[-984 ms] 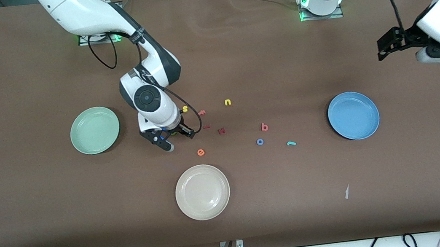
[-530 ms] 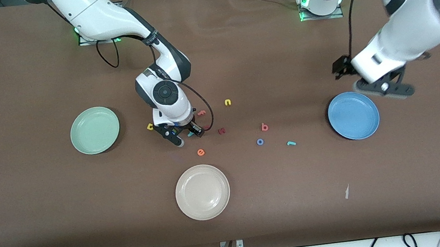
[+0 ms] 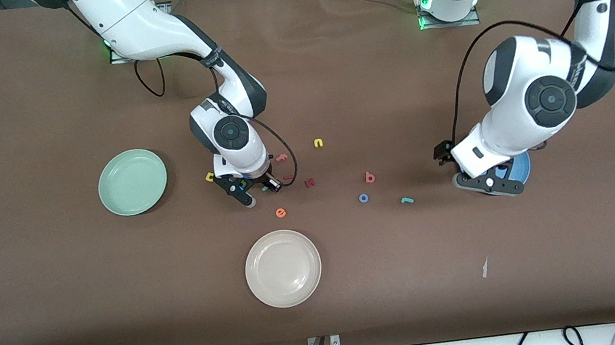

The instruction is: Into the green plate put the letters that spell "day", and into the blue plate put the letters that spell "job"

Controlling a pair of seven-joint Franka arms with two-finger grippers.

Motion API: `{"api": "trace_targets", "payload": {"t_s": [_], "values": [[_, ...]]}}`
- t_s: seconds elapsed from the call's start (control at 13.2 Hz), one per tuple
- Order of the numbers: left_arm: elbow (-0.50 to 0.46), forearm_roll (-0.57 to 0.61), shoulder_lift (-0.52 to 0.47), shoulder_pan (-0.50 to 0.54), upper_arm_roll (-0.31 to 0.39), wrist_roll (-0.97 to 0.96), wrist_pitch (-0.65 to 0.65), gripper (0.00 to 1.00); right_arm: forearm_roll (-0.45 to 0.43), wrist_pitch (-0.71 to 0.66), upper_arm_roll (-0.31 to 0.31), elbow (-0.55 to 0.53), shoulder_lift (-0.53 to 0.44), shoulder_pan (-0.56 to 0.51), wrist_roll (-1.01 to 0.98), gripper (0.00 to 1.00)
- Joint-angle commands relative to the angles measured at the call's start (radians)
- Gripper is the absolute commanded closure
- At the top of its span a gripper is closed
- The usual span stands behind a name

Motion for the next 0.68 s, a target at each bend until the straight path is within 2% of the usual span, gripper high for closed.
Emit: {"api": "trace_targets", "payload": {"t_s": [0.0,0.08,0.3,0.38,0.61], "values": [[0.013,-0.054,0.106,-0.027,0.006,-0.001,0.139,0.00,-0.027,0.002,-0.001,0.023,0.025,0.003,0.024,0.58],[0.014,-0.054,0.134,-0.037,0.006,-0.001,0.173,0.00,-0.027,0.004,-0.001,0.021,0.026,0.009,0.025,0.60],[0.014,-0.054,0.203,-0.065,0.008,-0.006,0.274,0.00,-0.030,-0.002,-0.001,0.023,0.026,0.010,0.013,0.87],[0.014,-0.054,0.230,-0.079,0.008,-0.006,0.317,0.00,-0.028,-0.004,-0.001,0.023,0.020,0.013,0.008,0.91],[0.014,-0.051,0.272,-0.103,0.014,-0.007,0.341,0.00,-0.028,-0.065,-0.002,0.024,-0.014,0.002,-0.036,0.93]]}}
